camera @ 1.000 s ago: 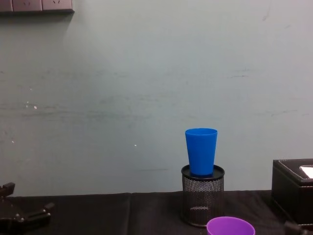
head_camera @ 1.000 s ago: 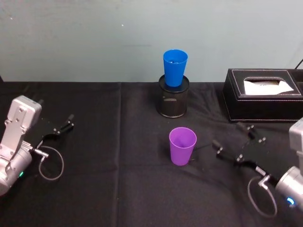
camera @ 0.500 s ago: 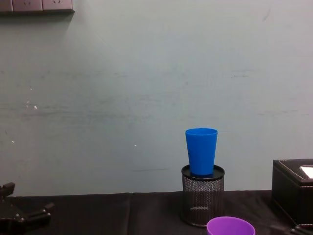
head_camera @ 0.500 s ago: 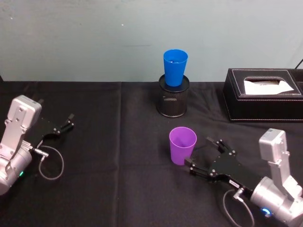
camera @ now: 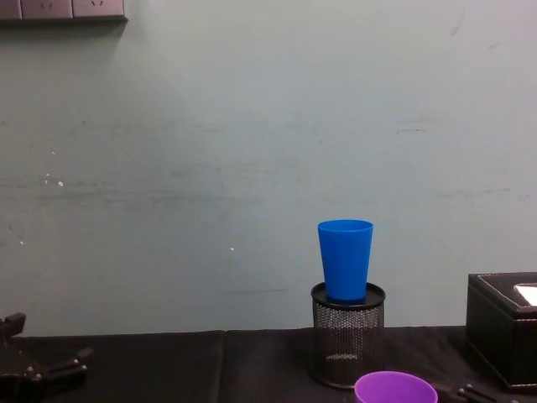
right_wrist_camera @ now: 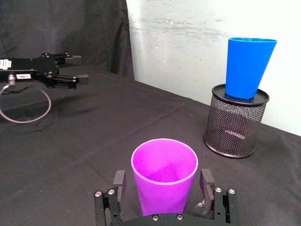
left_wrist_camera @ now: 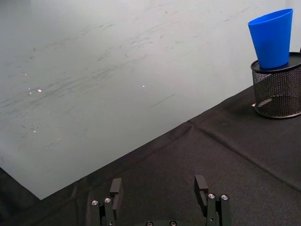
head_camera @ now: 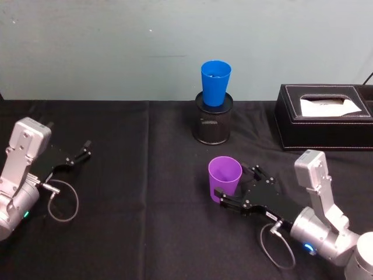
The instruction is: Pick up one cup with a gripper and tap it against the other cup.
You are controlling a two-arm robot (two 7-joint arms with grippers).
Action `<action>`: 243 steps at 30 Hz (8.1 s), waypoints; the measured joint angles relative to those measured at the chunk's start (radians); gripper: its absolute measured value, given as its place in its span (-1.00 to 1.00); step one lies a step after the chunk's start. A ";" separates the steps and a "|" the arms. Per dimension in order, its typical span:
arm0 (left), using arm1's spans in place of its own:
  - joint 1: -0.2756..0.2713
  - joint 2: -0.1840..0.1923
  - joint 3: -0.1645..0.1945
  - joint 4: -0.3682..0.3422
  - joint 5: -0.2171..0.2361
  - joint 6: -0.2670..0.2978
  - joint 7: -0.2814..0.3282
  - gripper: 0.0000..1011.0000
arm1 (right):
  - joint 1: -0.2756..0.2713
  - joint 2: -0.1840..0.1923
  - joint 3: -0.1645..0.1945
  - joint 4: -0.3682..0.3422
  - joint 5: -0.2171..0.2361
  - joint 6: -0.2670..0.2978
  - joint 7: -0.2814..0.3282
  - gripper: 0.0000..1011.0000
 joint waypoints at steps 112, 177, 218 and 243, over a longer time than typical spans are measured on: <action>0.000 0.000 0.000 0.000 0.000 0.000 0.000 0.98 | 0.084 -0.071 0.102 -0.141 0.053 0.171 0.042 0.45; 0.000 0.000 0.000 0.000 0.000 0.000 0.000 0.98 | 0.084 -0.072 0.103 -0.140 0.055 0.171 0.042 0.45; 0.000 0.000 0.000 0.000 0.000 0.000 0.000 0.98 | 0.084 -0.072 0.103 -0.140 0.055 0.171 0.042 0.45; 0.000 0.000 0.000 0.000 0.000 0.000 0.000 0.98 | 0.091 -0.077 0.101 -0.131 0.051 0.171 0.032 0.45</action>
